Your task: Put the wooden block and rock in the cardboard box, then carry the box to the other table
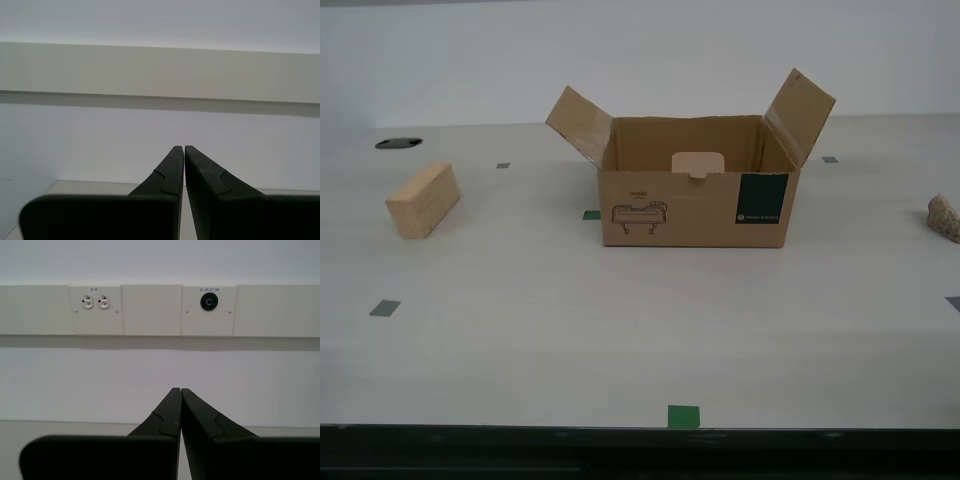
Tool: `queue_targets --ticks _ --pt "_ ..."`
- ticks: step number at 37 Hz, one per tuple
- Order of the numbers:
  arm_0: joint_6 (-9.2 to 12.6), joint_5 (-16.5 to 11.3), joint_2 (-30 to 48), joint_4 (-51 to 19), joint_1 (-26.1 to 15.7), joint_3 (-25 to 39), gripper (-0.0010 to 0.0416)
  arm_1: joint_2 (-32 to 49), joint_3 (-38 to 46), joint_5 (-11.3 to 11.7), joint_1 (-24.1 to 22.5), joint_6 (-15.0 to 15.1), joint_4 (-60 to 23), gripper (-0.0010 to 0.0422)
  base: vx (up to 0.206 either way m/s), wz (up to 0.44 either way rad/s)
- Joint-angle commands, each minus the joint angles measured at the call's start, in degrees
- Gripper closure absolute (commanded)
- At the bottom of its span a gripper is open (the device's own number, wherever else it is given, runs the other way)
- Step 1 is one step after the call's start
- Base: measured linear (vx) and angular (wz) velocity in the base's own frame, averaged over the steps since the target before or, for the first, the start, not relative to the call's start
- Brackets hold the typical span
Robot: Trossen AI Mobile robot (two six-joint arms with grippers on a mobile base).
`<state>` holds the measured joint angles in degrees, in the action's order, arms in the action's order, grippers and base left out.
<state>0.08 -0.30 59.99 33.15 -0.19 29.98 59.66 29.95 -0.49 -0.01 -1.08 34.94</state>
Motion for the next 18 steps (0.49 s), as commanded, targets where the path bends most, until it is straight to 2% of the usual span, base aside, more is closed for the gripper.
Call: queue_targets --ticks 1,18 --pt "-0.11 -0.02 0.00 0.15 0.02 0.02 0.0406 0.00 0.02 -0.04 -0.02 0.02 0.31 0.0412 0.000 0.000" --pt "-0.09 -0.02 -0.02 -1.90 0.02 0.02 0.0406 -0.02 0.20 -0.07 -0.02 0.04 -1.51 0.0412 0.000 0.000"
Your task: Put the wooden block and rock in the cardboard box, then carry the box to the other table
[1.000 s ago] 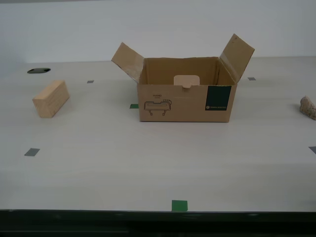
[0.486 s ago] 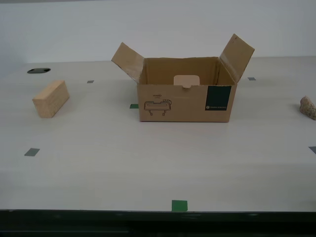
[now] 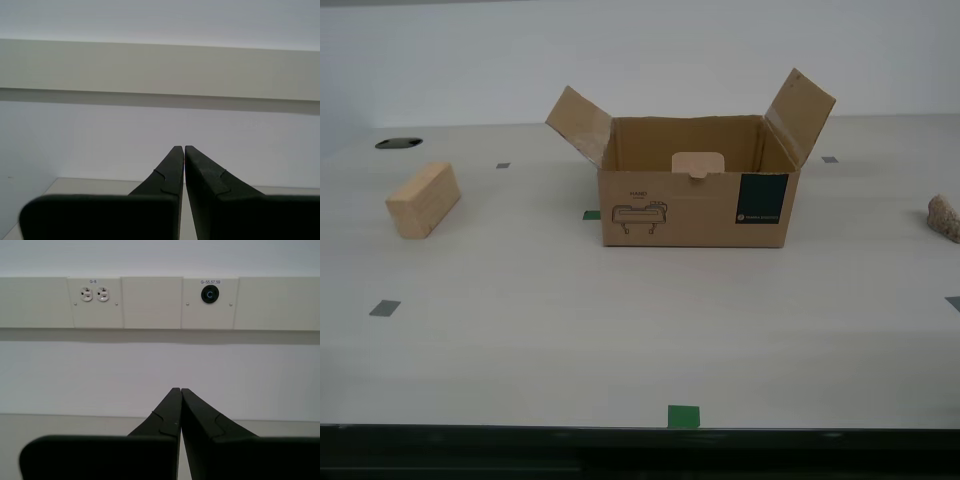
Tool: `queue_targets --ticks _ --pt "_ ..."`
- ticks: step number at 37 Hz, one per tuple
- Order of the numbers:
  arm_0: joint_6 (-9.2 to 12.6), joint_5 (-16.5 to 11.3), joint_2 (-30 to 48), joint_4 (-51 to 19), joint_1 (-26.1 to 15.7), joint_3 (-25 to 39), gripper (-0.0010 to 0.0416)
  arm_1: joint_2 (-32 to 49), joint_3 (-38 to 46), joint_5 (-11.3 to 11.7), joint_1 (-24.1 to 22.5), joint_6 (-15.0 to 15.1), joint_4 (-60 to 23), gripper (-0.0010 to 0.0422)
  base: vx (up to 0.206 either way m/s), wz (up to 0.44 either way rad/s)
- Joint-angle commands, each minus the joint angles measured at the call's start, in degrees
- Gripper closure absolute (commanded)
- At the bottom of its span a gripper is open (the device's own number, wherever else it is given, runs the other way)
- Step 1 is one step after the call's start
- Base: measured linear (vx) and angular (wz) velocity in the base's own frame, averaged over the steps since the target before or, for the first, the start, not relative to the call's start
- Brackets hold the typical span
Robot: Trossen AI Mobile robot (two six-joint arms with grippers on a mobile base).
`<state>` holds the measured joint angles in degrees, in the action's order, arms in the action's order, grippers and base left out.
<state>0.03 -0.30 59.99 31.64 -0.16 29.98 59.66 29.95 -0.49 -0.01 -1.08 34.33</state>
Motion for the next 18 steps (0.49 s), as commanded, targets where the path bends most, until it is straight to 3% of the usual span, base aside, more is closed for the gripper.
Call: queue_targets --ticks 1,7,18 --pt "-0.04 -0.02 -0.02 -0.52 0.00 0.02 0.0406 -0.02 0.35 -0.04 -0.02 0.07 -1.53 0.0412 0.000 0.000" --pt "-0.07 0.00 -0.37 -1.31 0.00 0.17 0.0406 -0.02 1.44 -0.04 -0.02 0.07 -5.20 0.0412 0.000 0.000" --pt "-0.09 0.00 -0.72 -12.57 0.00 6.29 0.0406 -0.02 2.64 -0.04 -0.02 0.07 -5.79 0.0412 0.000 0.000"
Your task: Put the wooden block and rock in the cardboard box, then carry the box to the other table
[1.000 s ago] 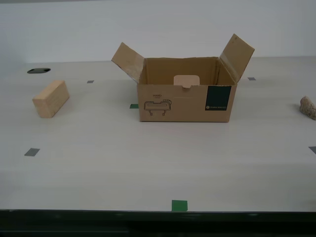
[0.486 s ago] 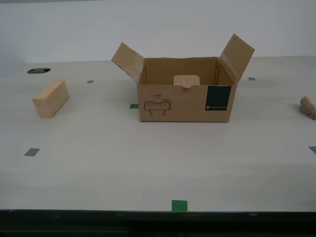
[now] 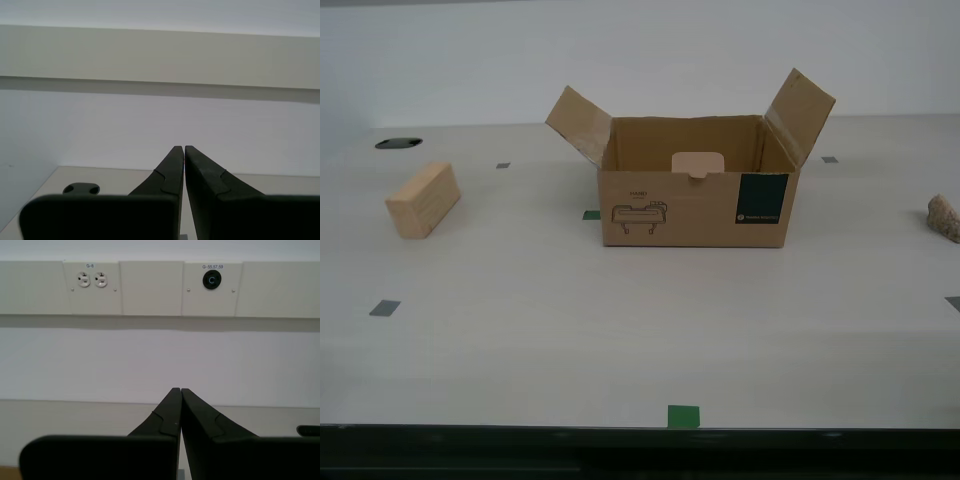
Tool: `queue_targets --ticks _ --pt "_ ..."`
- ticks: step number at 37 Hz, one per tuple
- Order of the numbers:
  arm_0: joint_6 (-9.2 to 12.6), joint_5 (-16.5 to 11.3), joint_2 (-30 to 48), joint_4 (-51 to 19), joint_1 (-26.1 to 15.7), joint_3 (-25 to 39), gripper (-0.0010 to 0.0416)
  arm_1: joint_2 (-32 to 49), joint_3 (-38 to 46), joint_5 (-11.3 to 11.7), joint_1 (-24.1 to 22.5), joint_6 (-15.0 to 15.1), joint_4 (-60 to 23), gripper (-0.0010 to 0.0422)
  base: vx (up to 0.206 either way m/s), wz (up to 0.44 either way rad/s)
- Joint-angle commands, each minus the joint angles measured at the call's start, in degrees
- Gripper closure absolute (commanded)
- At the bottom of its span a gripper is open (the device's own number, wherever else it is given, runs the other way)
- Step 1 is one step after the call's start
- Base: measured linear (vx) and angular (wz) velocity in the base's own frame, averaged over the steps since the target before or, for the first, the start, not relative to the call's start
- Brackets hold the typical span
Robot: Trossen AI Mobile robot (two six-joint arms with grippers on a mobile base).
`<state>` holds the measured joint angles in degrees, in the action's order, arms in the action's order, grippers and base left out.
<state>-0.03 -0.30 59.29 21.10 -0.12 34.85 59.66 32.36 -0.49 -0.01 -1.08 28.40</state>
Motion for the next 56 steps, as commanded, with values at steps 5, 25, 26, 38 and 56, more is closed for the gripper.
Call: queue_targets --ticks 5,25,26,38,56 --pt "0.00 0.00 -0.02 -7.21 -0.04 4.17 0.0406 -0.02 0.92 -0.07 -0.07 -0.66 -0.98 0.0412 0.000 0.000" --pt "0.00 0.00 -0.07 -38.03 -0.04 20.94 0.0406 -0.02 12.44 -0.04 -0.09 -1.05 -26.01 0.0412 0.000 0.000" --pt "0.00 0.00 -0.07 -39.26 -0.04 21.84 0.0406 -0.02 13.07 -0.04 -0.09 -1.03 -27.43 0.0412 0.000 0.000" --pt "0.11 0.00 -0.04 -56.76 -0.04 32.98 0.0406 0.00 20.24 -0.11 -0.09 -1.09 -43.85 0.0412 0.000 0.000" --pt "0.96 0.00 0.44 -75.17 -0.04 40.81 0.0406 0.07 28.11 -0.13 -0.07 -3.63 -61.48 0.0412 0.000 0.000"
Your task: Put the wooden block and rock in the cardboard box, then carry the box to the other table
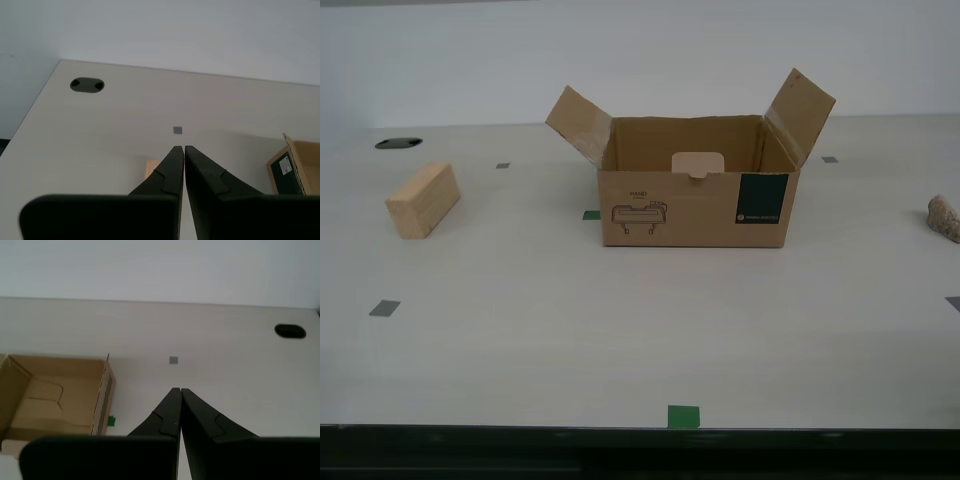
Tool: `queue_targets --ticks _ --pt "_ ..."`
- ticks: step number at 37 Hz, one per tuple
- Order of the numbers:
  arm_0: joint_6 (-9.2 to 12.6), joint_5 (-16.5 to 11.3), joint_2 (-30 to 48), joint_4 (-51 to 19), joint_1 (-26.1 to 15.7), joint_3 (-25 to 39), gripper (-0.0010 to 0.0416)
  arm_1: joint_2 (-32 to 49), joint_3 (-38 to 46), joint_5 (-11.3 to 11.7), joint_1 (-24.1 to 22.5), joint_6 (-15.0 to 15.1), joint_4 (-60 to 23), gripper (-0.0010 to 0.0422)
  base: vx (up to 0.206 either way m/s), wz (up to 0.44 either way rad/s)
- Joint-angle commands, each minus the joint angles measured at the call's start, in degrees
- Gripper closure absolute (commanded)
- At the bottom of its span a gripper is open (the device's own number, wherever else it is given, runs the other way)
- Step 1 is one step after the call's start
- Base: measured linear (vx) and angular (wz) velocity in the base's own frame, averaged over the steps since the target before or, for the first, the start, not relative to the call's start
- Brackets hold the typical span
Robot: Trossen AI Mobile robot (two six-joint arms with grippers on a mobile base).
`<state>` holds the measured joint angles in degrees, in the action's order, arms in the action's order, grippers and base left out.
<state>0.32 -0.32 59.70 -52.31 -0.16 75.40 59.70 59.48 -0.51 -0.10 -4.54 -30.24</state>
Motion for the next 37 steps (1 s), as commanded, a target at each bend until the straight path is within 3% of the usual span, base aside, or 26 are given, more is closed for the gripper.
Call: queue_targets --ticks 1,15,27,34,37 --pt "0.81 0.02 0.02 -2.23 0.02 0.31 0.0406 0.02 1.36 -0.11 0.02 -0.15 -3.93 0.0412 0.000 0.000" --pt "3.28 0.02 0.02 -10.78 0.02 0.42 0.0406 0.02 4.28 -0.24 0.00 -0.15 -14.86 0.0412 0.000 0.000" --pt "4.17 0.02 0.02 -19.12 0.02 0.44 0.0406 0.02 4.26 -7.56 0.02 -0.59 -21.27 0.0412 0.000 0.000" --pt "4.11 0.26 0.02 -22.01 0.02 0.44 0.0406 0.02 4.26 -7.63 0.02 -0.42 -23.65 0.0412 0.000 0.000" --pt "4.09 2.45 0.02 -22.56 0.02 0.44 0.0406 0.02 4.26 -7.61 0.07 -0.09 -23.80 0.0412 0.000 0.000"
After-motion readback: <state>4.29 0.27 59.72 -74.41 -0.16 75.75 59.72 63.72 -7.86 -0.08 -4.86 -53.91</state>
